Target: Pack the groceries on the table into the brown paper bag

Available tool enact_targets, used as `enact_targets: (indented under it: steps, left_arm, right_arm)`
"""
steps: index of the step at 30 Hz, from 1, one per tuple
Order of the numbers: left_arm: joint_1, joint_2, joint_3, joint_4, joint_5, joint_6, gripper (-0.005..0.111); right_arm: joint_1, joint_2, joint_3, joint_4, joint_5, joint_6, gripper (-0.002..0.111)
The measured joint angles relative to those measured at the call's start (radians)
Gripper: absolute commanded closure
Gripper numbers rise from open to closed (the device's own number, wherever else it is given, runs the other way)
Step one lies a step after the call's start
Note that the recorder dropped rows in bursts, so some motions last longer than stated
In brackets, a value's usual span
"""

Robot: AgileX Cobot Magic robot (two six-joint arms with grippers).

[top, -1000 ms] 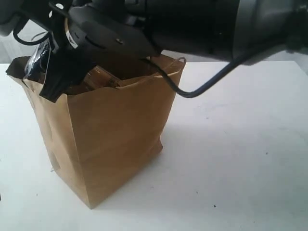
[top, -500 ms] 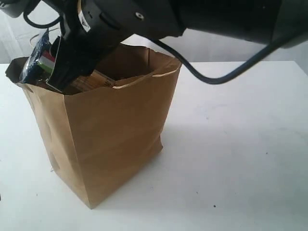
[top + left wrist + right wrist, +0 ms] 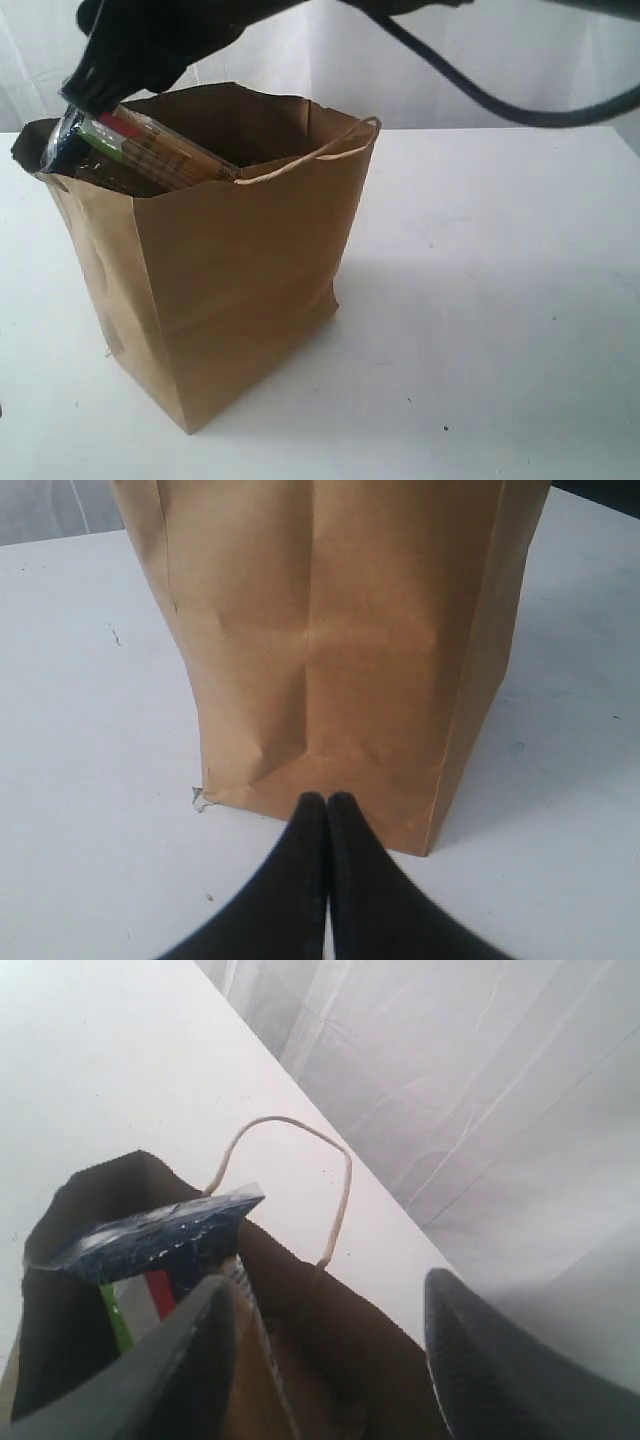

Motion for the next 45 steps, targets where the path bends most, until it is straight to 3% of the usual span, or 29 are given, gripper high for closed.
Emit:
enact_targets:
  steps: [16,28,45]
  left_arm:
    - [0.000,0.000,0.000,0.000,0.000,0.000,0.106]
    - [0.000,0.000,0.000,0.000,0.000,0.000,0.106]
    - [0.000,0.000,0.000,0.000,0.000,0.000,0.106]
  right_arm:
    - [0.000,-0.155,0.223,-0.037,-0.153,0.140,0.108]
    - [-0.066,-0.286,0.431,-0.050,-0.311,0.312,0.108]
    - [-0.392,-0.624,0.778,-0.019,-0.381,0.346,0.108]
